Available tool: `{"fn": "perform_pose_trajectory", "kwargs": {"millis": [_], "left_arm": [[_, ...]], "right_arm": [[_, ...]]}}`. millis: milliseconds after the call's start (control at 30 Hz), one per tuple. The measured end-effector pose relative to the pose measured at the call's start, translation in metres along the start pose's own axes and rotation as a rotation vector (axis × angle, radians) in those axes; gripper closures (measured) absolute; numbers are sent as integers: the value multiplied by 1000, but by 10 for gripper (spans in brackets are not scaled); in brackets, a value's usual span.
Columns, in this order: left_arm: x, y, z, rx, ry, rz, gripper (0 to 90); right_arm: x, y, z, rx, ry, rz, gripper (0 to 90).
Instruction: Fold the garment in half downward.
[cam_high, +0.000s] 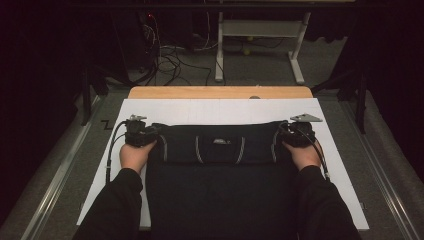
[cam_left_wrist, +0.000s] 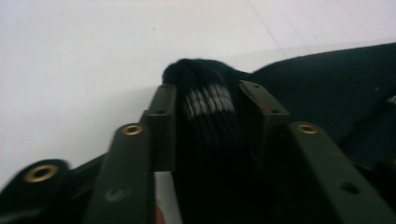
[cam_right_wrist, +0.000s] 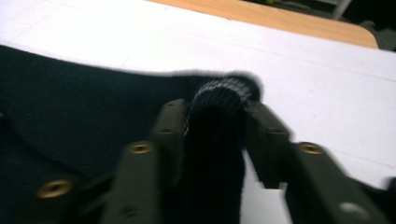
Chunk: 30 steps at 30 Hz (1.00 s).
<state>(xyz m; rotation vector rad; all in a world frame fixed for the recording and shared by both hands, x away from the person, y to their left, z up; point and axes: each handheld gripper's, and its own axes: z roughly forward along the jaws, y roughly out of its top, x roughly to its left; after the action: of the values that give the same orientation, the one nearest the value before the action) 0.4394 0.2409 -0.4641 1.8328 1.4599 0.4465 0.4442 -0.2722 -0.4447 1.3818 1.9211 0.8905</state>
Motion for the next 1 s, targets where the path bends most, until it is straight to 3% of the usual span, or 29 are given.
{"fn": "perform_pose_trajectory", "kwargs": {"millis": [133, 367, 533, 633, 800, 1000], "left_arm": [[1, -8, -10, -26, -35, -13, 418], [-3, -19, -36, -101, -81, -12, 294], [-11, -28, -49, -105, -132, 29, 250], [-19, -35, -51, -89, -162, 59, 231], [-35, -43, -44, -12, -192, 100, 204], [-48, -50, -30, 78, -186, 151, 334]], "right_arm": [[-3, -1, -8, -2, 35, 43, 451], [4, -15, -23, -38, 82, 35, 358], [7, -25, -35, -60, 123, 43, 322], [10, -31, -42, -78, 160, 49, 303], [17, -41, -50, -71, 207, 50, 287], [27, -56, -50, -3, 224, -6, 365]]}}
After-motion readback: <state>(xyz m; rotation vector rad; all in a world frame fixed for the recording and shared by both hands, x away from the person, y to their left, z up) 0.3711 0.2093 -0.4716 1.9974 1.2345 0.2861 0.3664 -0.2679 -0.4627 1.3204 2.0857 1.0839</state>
